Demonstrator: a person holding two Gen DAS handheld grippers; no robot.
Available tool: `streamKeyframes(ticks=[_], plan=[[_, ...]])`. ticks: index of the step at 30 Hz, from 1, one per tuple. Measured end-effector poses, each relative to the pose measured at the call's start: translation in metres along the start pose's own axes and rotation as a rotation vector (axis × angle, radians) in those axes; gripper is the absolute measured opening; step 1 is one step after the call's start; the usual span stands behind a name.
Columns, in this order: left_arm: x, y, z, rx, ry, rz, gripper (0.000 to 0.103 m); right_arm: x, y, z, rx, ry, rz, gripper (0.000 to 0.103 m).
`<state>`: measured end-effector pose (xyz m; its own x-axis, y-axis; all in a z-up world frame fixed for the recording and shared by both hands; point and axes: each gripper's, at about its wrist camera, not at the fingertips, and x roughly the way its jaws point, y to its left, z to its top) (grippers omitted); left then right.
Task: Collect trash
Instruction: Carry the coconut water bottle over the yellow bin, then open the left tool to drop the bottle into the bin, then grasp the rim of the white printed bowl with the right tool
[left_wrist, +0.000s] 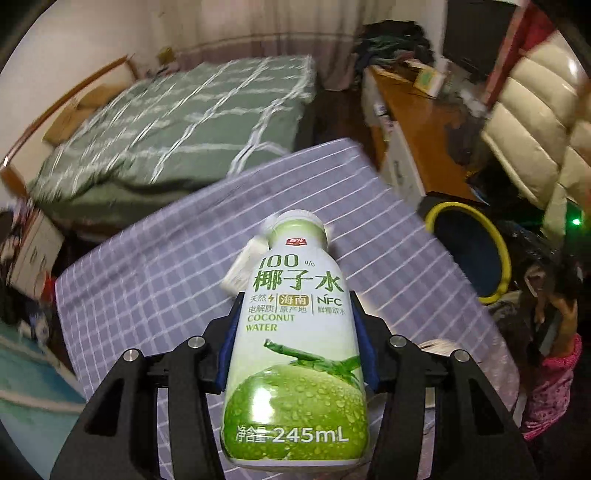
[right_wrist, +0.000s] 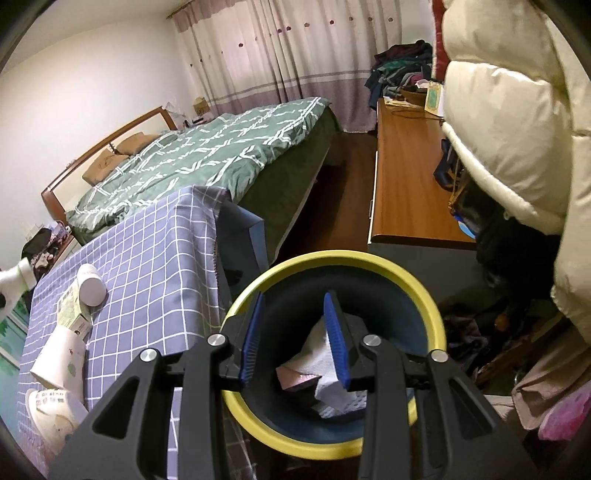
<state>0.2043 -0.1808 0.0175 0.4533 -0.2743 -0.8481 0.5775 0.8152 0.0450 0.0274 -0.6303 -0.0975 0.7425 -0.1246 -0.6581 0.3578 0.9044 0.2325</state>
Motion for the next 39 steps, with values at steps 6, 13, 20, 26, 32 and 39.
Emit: streamKeyframes(ticks=[6,13,20,26,32,39], plan=[[0.011,-0.087,0.036,0.151,-0.011,-0.07,0.052,-0.028,-0.023,-0.009,0.004,-0.031,-0.008,0.032],[0.055,-0.188,0.069,0.282,0.04,-0.182,0.052,-0.05,-0.045,-0.029,0.004,-0.022,-0.042,0.032],[0.116,-0.27,0.092,0.353,0.135,-0.25,0.052,-0.072,-0.067,-0.041,0.036,-0.051,-0.1,0.032],[0.141,-0.292,0.102,0.347,0.124,-0.24,0.068,-0.083,-0.076,-0.048,0.057,-0.055,-0.111,0.032],[0.079,-0.252,0.109,0.276,-0.052,-0.269,0.084,-0.081,-0.069,-0.054,0.052,-0.038,-0.095,0.032],[-0.025,-0.139,0.056,0.119,-0.406,-0.19,0.098,-0.071,-0.035,-0.054,0.008,-0.024,-0.044,0.033]])
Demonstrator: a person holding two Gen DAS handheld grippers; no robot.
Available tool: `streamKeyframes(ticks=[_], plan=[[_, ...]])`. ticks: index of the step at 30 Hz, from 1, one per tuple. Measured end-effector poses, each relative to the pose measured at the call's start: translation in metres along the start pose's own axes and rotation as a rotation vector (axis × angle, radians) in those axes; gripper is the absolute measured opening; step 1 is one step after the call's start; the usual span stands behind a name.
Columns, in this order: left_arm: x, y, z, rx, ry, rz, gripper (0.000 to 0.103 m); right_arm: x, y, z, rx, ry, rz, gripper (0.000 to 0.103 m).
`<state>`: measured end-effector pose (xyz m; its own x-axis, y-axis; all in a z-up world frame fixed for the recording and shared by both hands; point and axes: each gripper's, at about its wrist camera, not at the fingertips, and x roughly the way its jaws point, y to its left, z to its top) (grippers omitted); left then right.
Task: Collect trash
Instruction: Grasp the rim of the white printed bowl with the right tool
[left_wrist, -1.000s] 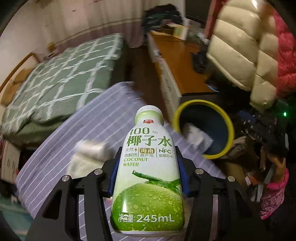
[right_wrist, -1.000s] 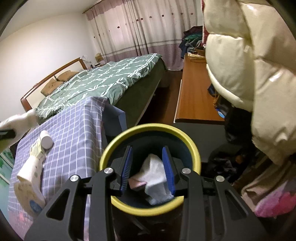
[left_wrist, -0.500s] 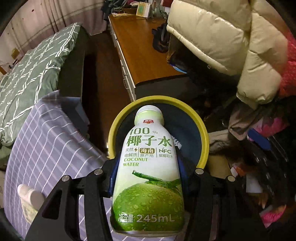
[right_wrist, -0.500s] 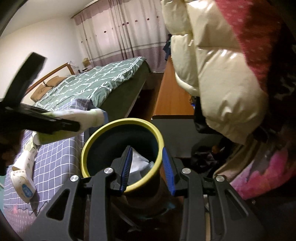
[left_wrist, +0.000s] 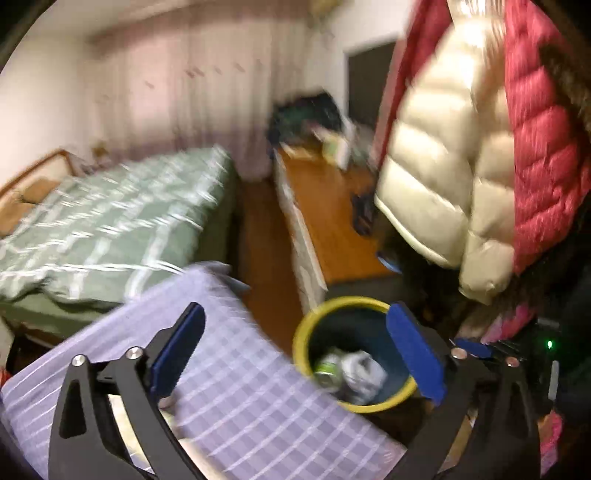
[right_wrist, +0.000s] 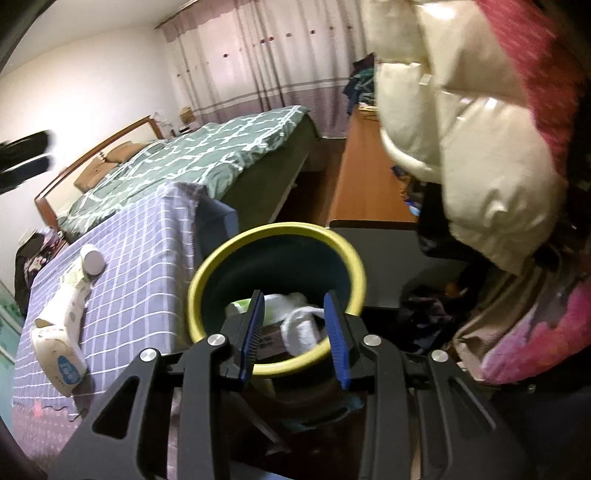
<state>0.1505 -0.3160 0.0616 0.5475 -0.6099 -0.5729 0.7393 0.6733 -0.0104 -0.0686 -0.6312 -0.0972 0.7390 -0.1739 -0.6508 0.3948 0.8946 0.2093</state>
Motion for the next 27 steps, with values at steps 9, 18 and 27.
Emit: streamKeyframes(ticks=[9,18,27], plan=[[-0.128,0.132,-0.133,-0.225,-0.188,0.363,0.098,0.013,0.069,0.005,-0.099,0.036,0.11,0.037],[-0.152,0.225,-0.232,-0.38,-0.191,0.633,0.098,0.022,0.171,0.018,-0.252,0.063,0.243,0.037],[-0.152,0.251,-0.255,-0.435,-0.189,0.632,0.098,0.052,0.254,0.03,-0.341,0.214,0.409,0.047]])
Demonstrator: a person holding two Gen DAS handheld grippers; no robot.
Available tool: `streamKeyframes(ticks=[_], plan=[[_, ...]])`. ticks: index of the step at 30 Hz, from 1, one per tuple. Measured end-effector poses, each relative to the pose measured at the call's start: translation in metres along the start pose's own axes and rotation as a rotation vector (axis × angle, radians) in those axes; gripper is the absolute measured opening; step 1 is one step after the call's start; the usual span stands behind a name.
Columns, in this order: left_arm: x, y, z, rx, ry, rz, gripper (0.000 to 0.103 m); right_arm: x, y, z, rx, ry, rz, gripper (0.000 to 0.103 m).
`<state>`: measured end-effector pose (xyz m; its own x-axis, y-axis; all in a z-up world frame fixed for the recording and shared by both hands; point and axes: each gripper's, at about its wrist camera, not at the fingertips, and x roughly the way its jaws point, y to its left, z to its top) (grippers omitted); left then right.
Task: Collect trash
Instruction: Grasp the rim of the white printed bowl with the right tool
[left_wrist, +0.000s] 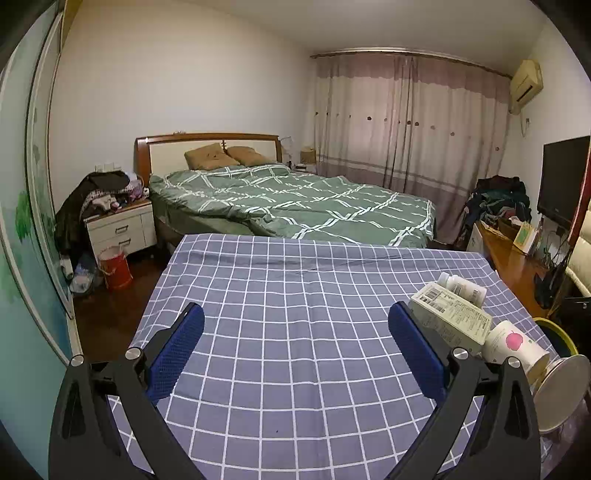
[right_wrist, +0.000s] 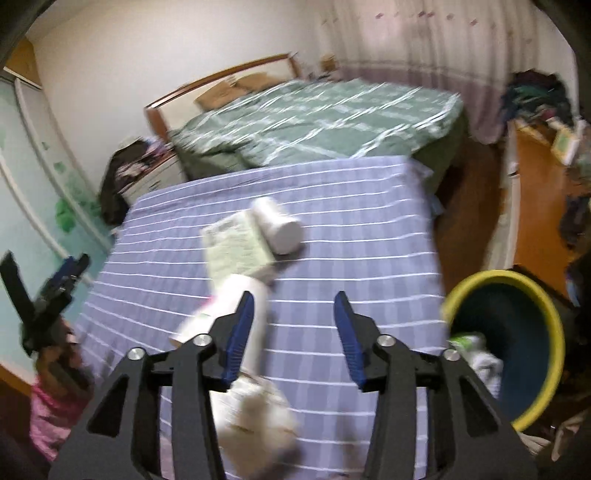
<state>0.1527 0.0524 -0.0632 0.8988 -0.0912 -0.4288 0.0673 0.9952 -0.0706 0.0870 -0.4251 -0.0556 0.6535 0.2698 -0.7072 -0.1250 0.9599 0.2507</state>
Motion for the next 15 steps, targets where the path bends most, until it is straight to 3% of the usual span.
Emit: streamKeyframes(ticks=[5,10,15], plan=[[-0.005,-0.001,-0.005,-0.012,0.0,-0.01,0.098,0.028,0.023,0.013,-0.015,0.107,0.072,0.052],[-0.012,-0.013,-0.004,0.027,-0.031,0.003,0.098,0.052,0.037,0.01,-0.031,0.203,0.066,0.052],[-0.015,-0.019,-0.004,0.044,-0.036,-0.001,0.098,0.024,0.036,0.0,-0.047,0.155,0.056,0.055]])
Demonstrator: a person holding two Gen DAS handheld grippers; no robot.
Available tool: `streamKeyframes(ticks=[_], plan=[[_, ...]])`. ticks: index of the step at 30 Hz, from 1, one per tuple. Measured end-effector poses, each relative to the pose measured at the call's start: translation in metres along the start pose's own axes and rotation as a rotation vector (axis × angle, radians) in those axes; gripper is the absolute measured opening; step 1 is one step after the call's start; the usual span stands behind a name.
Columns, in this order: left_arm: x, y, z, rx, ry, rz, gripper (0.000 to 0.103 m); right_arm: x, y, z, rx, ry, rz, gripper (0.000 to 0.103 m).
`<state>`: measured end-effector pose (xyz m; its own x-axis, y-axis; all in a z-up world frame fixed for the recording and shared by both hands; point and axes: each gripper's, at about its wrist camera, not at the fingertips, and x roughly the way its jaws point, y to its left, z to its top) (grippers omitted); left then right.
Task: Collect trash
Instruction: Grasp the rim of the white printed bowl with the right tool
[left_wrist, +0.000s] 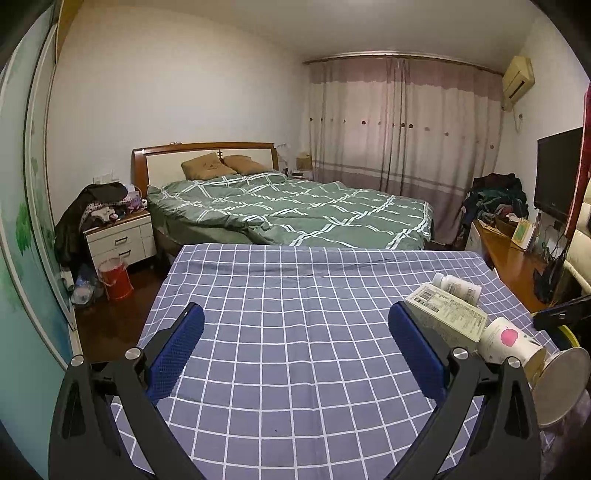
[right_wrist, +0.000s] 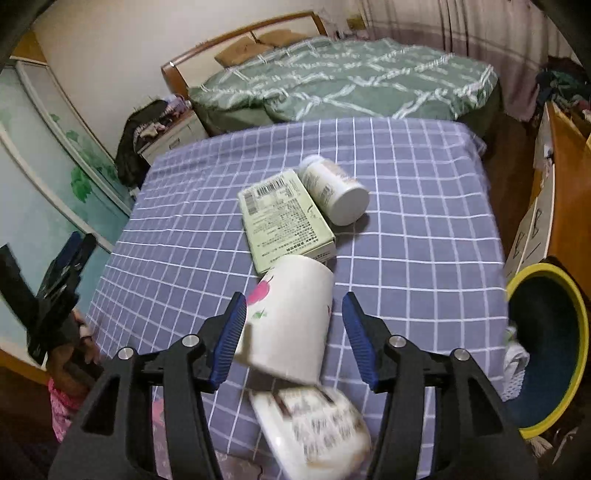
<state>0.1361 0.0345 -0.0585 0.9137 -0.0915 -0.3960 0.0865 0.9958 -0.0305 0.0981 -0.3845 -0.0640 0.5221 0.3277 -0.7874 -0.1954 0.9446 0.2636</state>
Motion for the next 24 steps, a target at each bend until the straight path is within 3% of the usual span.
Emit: streamKeyframes(ticks=[5,8,17,19,20,22,23,24], plan=[[-0.004,-0.001,0.0,-0.006,0.007,-0.015,0.098,-0.014,0.008,-0.031,-0.068,0.005,-0.041,0.057],[-0.004,-0.003,-0.001,0.001,0.01,-0.016,0.098,-0.011,0.005,-0.043,-0.082,0.026,-0.06,0.067],[-0.001,-0.003,-0.001,0.001,0.024,-0.018,0.098,0.017,-0.002,-0.059,-0.081,0.123,0.007,0.07],[-0.001,-0.004,-0.002,0.006,0.025,-0.019,0.098,0.018,-0.003,-0.061,-0.073,0.114,0.004,0.059],[-0.001,-0.004,-0.002,0.009,0.025,-0.019,0.098,0.018,-0.004,-0.061,-0.07,0.114,0.0,0.04],[-0.001,-0.006,-0.002,0.016,0.026,-0.019,0.098,0.017,-0.007,-0.061,-0.058,0.112,0.002,0.032],[0.0,-0.006,-0.002,0.017,0.027,-0.019,0.098,0.016,-0.007,-0.061,-0.056,0.104,-0.004,0.022],[0.0,-0.005,-0.002,0.018,0.028,-0.02,0.098,0.014,-0.008,-0.061,-0.052,0.097,-0.009,0.022]])
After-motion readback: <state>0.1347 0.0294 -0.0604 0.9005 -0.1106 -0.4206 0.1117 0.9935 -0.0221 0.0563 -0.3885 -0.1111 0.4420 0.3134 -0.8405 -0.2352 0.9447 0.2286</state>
